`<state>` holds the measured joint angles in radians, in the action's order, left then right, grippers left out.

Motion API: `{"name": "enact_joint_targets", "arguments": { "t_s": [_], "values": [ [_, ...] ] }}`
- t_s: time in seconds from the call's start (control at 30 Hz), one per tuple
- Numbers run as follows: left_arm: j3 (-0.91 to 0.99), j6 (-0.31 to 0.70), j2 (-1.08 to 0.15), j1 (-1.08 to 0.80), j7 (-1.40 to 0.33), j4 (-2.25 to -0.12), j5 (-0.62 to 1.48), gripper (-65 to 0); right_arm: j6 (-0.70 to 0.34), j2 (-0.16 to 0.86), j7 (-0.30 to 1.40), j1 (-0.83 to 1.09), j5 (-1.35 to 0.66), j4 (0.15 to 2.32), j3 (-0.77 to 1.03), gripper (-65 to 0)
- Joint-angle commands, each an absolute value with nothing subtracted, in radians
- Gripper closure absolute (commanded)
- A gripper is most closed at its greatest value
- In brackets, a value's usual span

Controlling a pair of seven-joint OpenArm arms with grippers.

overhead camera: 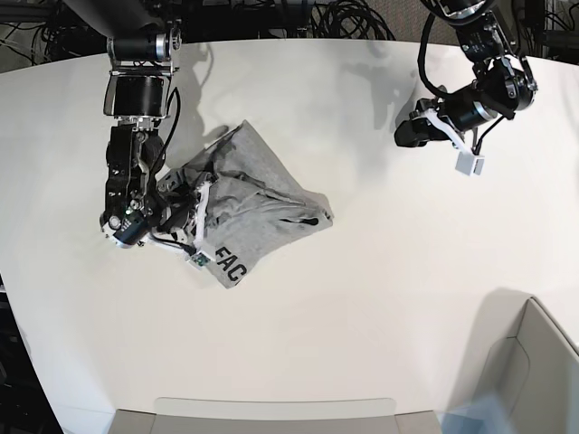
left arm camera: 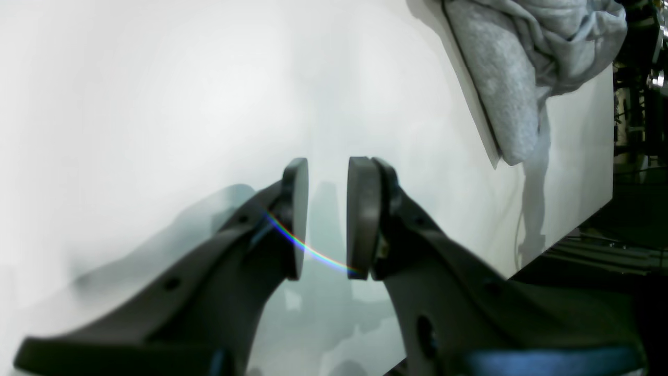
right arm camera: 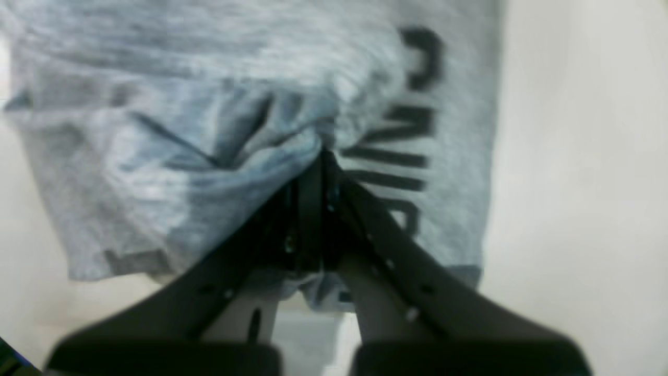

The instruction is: Fold the T-shirt properly

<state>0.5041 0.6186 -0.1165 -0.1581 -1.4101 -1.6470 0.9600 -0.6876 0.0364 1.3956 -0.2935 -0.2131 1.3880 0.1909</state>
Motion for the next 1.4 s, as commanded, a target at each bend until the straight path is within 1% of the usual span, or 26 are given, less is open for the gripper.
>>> {"name": "enact_joint_targets", "arguments": {
  "t_s": [0.0,0.13,0.37,0.57,0.63,0.67,0.77,0.83,0.97,1.03,1.17,1.23,1.37],
  "values": [
    [0.504,0.622,-0.125,-0.151,-1.396,-1.664,0.981,-13.6,-0.698,0.038,1.396,-0.3,-0.226,1.434,0.157,0.0],
    [0.504,0.622,-0.125,-0.151,-1.396,-1.664,0.981,-13.6,-0.698,0.019,1.396,-0.251,-0.228,1.531,0.001,0.0],
    [0.504,0.622,-0.125,-0.151,-1.396,-1.664,0.981,-13.6,-0.698,0.018,1.396,-0.203,-0.222,1.796,-0.229,0.0],
    [0.504,0.622,-0.125,-0.151,-1.396,-1.664,0.981,-13.6,-0.698,0.042,1.396,-0.205,-0.219,1.85,-0.441,0.0],
    [0.504,0.622,-0.125,-0.151,-1.396,-1.664,0.981,-13.6,-0.698,0.038,1.396,-0.208,-0.217,1.851,-0.43,0.0],
    [0.504,0.622,-0.125,-0.151,-1.396,-1.664,0.981,-13.6,-0.698,0.038,1.396,-0.209,-0.217,1.859,-0.389,0.0],
    [0.504,0.622,-0.125,-0.151,-1.396,-1.664,0.981,-13.6,-0.698,0.01,1.396,-0.214,-0.216,1.876,-0.14,0.0],
    [0.504,0.622,-0.124,-0.151,-1.396,-1.662,0.981,-13.6,-0.698,0.007,1.396,-0.252,-0.205,1.862,-0.001,0.0],
    [0.504,0.622,-0.124,-0.151,-1.396,-1.662,0.981,-13.6,-0.698,0.002,1.396,-0.303,-0.088,1.774,0.114,0.0],
    [0.504,0.622,-0.124,-0.15,-1.396,-1.662,0.981,-13.6,-0.698,0.001,1.396,-0.317,-0.05,1.696,0.12,0.0],
    [0.504,0.622,-0.124,-0.15,-1.396,-1.664,0.984,-13.6,-0.698,-0.051,1.348,-0.315,-0.042,1.547,0.085,0.0],
    [0.504,0.622,-0.124,-0.15,-1.396,-1.664,0.981,-13.6,-0.698,-0.087,1.349,-0.315,-0.042,1.503,0.015,0.0],
    [0.504,0.622,-0.124,-0.151,-1.396,-1.664,0.981,-13.6,-0.698,-0.134,1.348,-0.28,-0.042,1.497,-0.214,0.0]
  ]
}}
